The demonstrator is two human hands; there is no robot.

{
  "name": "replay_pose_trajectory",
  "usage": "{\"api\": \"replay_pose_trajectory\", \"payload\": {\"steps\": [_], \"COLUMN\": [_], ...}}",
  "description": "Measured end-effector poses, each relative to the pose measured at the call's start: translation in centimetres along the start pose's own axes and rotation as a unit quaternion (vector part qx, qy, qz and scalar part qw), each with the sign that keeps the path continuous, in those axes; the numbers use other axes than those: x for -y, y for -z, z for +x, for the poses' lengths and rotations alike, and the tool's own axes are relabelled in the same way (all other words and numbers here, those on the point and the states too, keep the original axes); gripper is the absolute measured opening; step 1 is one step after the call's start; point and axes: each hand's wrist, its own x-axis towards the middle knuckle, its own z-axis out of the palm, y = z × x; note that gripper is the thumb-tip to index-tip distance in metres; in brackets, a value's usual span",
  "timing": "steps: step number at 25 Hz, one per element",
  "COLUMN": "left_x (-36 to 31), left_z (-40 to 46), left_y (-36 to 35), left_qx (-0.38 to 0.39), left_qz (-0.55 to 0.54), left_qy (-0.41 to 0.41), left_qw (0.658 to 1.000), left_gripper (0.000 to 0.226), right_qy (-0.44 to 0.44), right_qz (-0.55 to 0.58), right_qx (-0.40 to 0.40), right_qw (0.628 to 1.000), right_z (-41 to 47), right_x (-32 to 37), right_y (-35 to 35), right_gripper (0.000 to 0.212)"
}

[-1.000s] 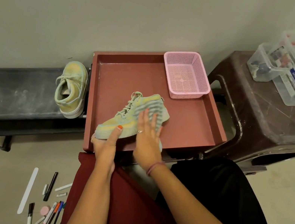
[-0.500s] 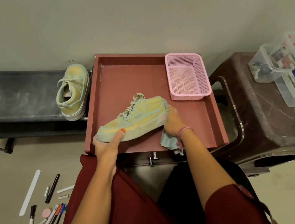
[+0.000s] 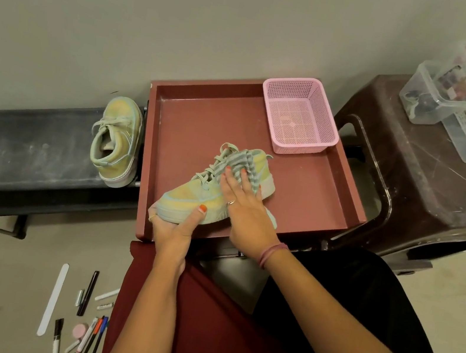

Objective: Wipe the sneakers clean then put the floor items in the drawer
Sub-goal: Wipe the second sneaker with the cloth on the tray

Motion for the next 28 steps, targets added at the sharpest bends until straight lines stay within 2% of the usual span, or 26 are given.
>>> {"api": "replay_pose_trajectory", "payload": {"steps": [2,4,6,8,10,12,15,19,21,24,28], "left_x": [0.0,0.0,0.1,0.0,0.1,-0.1,-0.2,-0.1,0.0,0.0,-0.1], "left_z": [-0.2,-0.4,-0.4,-0.4,-0.2,0.0,0.2,0.0,-0.1,-0.2,-0.5], "left_y": [0.0,0.0,-0.1,-0.1,-0.1,0.0,0.0,-0.1,-0.1,-0.1,-0.3], "left_qx": [0.005,0.003,0.001,-0.003,-0.003,0.002,-0.004,-0.007,-0.008,-0.016,-0.017], "left_qz": [-0.001,0.0,0.0,-0.002,-0.005,-0.01,-0.014,-0.015,-0.015,-0.013,-0.001], "left_qy": [-0.002,-0.003,-0.001,0.002,0.002,0.003,0.015,0.019,0.024,0.025,0.01], "left_qw": [1.0,1.0,1.0,1.0,1.0,1.0,1.0,1.0,1.0,0.999,1.0], "left_gripper": [0.079,0.078,0.077,0.07,0.071,0.08,0.084,0.083,0.077,0.068,0.068], "right_qy": [0.007,-0.055,-0.112,-0.135,-0.148,-0.166,-0.195,-0.11,-0.147,-0.235,-0.191], "right_qz": [-0.075,-0.057,0.104,0.241,0.272,0.31,0.282,0.094,0.056,0.154,0.306], "right_qx": [-0.027,-0.045,-0.042,-0.01,0.038,0.016,-0.027,-0.041,-0.055,-0.027,0.084], "right_qw": [0.997,0.996,0.987,0.961,0.95,0.936,0.939,0.989,0.986,0.959,0.929], "right_z": [1.2,3.3,5.1,6.1,5.6,4.0,1.4,-1.3,0.0,3.8,5.5], "right_x": [-1.4,-3.8,-6.0,-7.3,-7.7,-7.2,-4.4,0.0,-0.4,-3.4,-7.8], "right_y": [0.6,0.7,1.6,2.9,3.4,2.4,0.0,-1.6,-1.4,0.6,3.9], "right_gripper": [0.09,0.085,0.078,0.074,0.075,0.076,0.09,0.096,0.099,0.094,0.081]}}
